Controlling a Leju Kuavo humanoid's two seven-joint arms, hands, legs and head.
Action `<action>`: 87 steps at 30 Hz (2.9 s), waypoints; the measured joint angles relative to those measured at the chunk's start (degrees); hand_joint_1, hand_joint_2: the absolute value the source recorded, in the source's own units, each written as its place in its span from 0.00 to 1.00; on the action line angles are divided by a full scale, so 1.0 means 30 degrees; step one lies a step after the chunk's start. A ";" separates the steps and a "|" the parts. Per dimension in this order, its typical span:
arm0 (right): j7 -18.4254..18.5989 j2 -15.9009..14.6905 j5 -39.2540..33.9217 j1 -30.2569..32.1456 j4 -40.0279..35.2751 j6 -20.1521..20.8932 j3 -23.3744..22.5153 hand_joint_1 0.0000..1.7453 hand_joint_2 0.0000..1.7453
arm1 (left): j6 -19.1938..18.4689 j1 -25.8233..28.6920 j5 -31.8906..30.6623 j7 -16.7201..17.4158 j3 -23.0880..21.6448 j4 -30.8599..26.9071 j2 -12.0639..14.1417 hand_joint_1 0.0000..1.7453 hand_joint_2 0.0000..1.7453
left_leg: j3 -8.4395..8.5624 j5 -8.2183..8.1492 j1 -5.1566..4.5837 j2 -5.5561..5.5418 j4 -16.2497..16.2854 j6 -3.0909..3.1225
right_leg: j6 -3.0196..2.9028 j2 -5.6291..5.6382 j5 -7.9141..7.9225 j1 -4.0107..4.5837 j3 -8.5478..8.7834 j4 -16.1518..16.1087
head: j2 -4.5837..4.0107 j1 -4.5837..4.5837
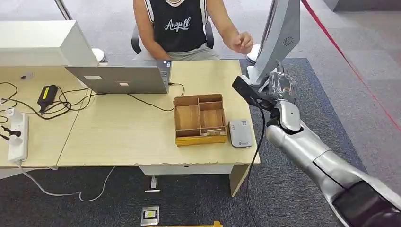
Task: Pass the card to the sensor for recognition and then transmit it.
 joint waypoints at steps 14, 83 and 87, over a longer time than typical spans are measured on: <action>-0.0793 0.2105 0.1494 -0.2483 0.0064 0.2666 0.0873 1.00 1.00 | -0.0328 -0.0158 -0.0270 0.0117 -0.0531 -0.0037 0.0007 0.00 0.00 | -0.0014 0.0003 0.0010 0.0010 -0.0004 -0.0004 | -0.0005 0.0011 0.0000 0.0007 -0.0027 0.0012 | 0.0000 0.0007; 0.0648 0.6150 0.3002 -0.4789 0.8713 0.1276 0.3067 0.00 1.00 | -0.0619 -0.0026 0.0211 0.0656 -0.2819 -0.0066 0.0174 0.00 0.00 | -0.0009 0.0015 0.0025 0.0001 0.0003 -0.0018 | -0.0014 0.0000 0.0009 0.0025 -0.0037 0.0001 | 0.0007 0.0007; 0.0649 0.6150 0.3002 -0.4789 0.8713 0.1247 0.3067 0.00 0.00 | -0.0620 -0.0027 0.0211 0.0656 -0.2878 -0.0066 0.0174 0.00 0.00 | -0.0009 0.0015 0.0025 0.0001 0.0003 -0.0018 | -0.0014 0.0000 0.0010 0.0025 -0.0037 0.0000 | 0.0007 0.0007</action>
